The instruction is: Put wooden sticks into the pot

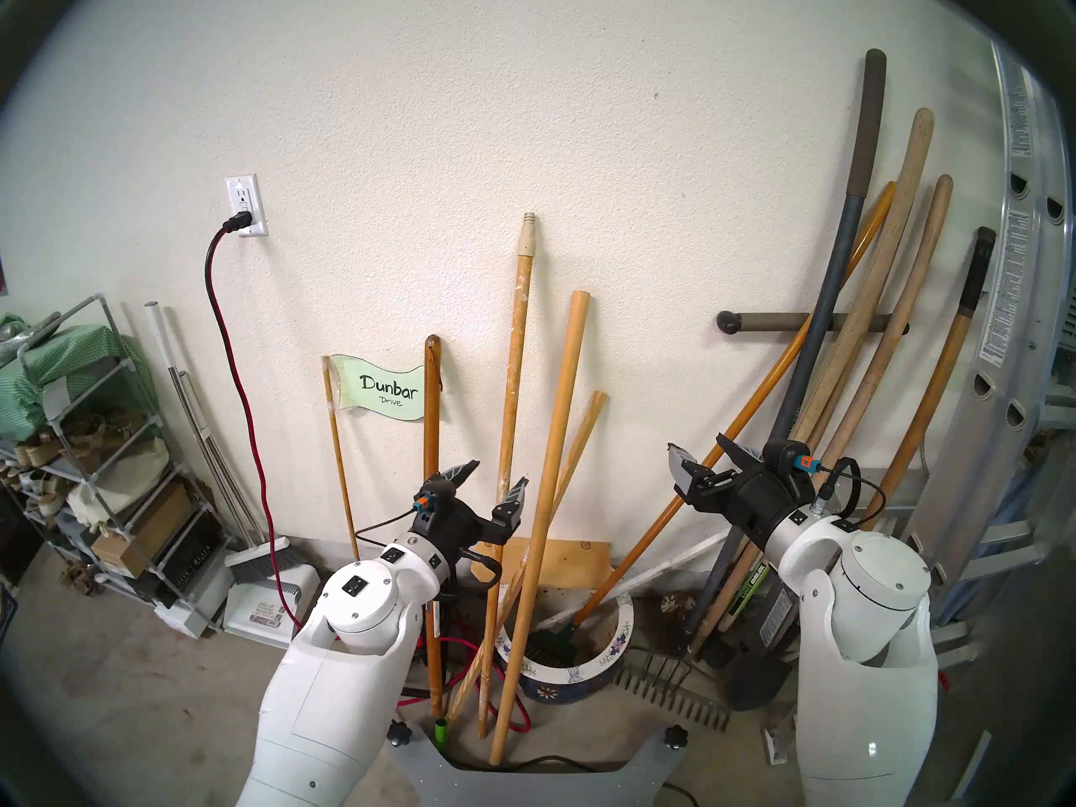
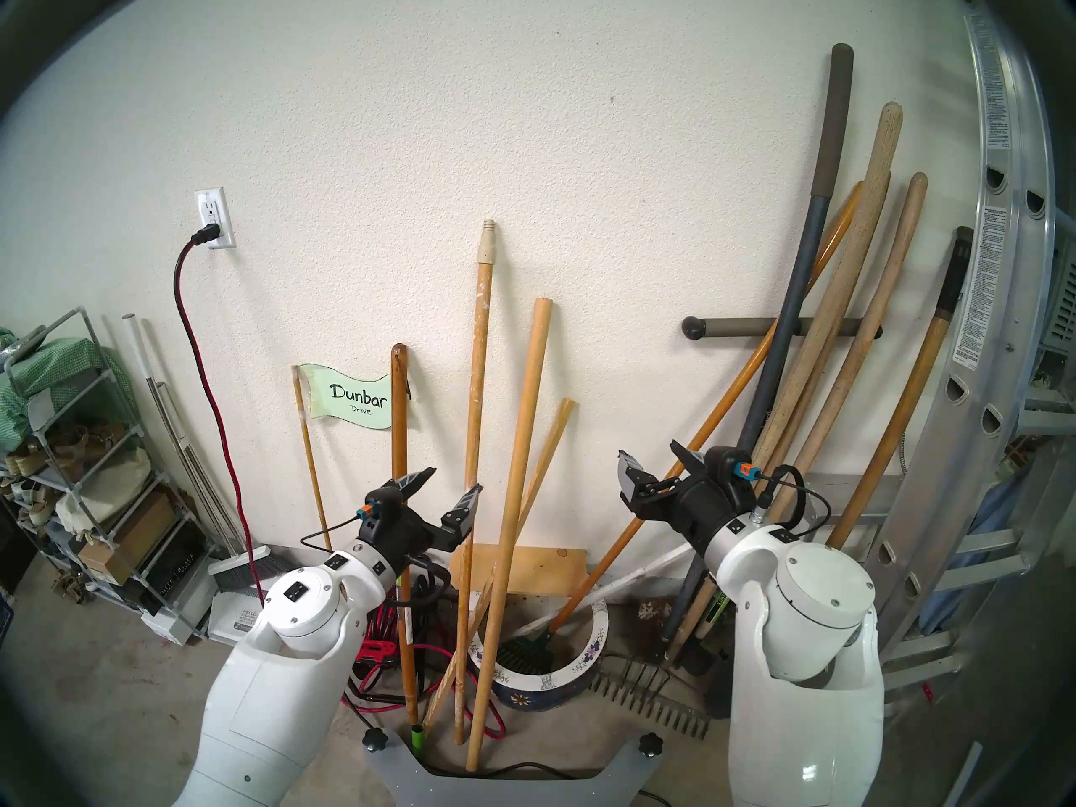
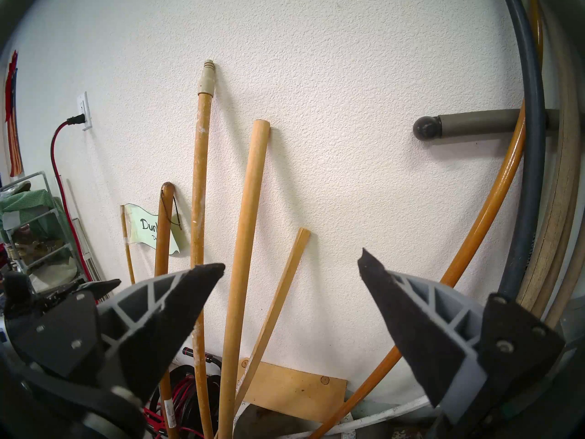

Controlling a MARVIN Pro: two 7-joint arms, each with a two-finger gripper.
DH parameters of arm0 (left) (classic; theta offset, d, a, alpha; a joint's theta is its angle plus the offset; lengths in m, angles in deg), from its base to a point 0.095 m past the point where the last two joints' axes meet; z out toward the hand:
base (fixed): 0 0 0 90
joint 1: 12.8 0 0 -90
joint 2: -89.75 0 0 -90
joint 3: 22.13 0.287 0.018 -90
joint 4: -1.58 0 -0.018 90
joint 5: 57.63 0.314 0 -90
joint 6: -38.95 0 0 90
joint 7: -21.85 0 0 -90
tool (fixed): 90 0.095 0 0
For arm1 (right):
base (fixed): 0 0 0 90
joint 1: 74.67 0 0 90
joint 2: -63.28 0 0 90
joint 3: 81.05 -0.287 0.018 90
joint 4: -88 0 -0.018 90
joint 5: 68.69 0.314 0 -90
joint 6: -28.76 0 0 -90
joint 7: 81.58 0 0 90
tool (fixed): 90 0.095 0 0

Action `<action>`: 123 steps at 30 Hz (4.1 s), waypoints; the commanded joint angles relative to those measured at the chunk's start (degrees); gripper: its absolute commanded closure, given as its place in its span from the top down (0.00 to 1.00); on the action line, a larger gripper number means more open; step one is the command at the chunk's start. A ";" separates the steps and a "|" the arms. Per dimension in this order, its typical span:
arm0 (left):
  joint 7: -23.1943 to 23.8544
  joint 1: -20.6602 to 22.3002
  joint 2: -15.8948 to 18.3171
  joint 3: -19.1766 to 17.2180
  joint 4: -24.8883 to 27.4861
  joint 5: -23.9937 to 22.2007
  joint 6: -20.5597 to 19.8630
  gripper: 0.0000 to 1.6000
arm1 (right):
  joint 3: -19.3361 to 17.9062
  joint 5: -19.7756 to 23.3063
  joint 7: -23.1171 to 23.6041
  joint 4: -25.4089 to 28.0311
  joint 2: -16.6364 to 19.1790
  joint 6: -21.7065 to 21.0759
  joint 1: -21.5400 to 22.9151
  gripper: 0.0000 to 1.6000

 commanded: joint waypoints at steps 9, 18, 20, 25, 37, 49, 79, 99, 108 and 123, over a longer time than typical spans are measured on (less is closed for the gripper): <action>4.19 11.55 -0.66 2.43 -12.93 0.01 -1.73 1.00 | 0.00 -0.03 0.01 0.03 0.05 -0.03 0.01 1.00; 5.45 17.55 -1.27 4.89 -21.56 1.11 -0.53 1.00 | 0.00 -0.03 0.01 0.03 0.05 -0.03 0.01 1.00; 5.37 18.47 -1.70 5.10 -22.95 1.25 -0.24 1.00 | 0.00 -0.03 0.01 0.03 0.05 -0.03 0.01 1.00; 4.38 20.18 -2.10 5.95 -25.05 3.00 -0.44 1.00 | 0.00 -0.04 0.02 0.03 0.05 -0.03 0.01 1.00; 2.45 24.08 -3.98 6.22 -32.91 3.98 0.85 1.00 | 0.00 -0.04 0.02 0.03 0.05 -0.03 0.01 1.00; 1.07 30.15 -6.42 7.45 -42.53 5.10 2.33 1.00 | 0.00 -0.04 0.02 0.03 0.05 -0.02 0.01 1.00; -2.73 42.43 -11.21 8.38 -66.05 7.20 9.40 1.00 | 0.00 -0.04 0.02 0.03 0.05 -0.03 0.01 1.00; -1.55 46.95 -12.81 7.75 -75.43 6.96 13.72 0.37 | 0.00 -0.04 0.02 0.03 0.05 -0.03 0.01 1.00; -1.89 48.16 -13.35 7.53 -78.57 6.96 15.66 0.12 | 0.00 -0.04 0.02 0.03 0.05 -0.03 0.01 1.00; 2.50 43.98 -11.92 7.36 -70.35 6.11 22.61 0.00 | 0.00 -0.03 0.02 0.02 0.03 0.00 0.01 1.00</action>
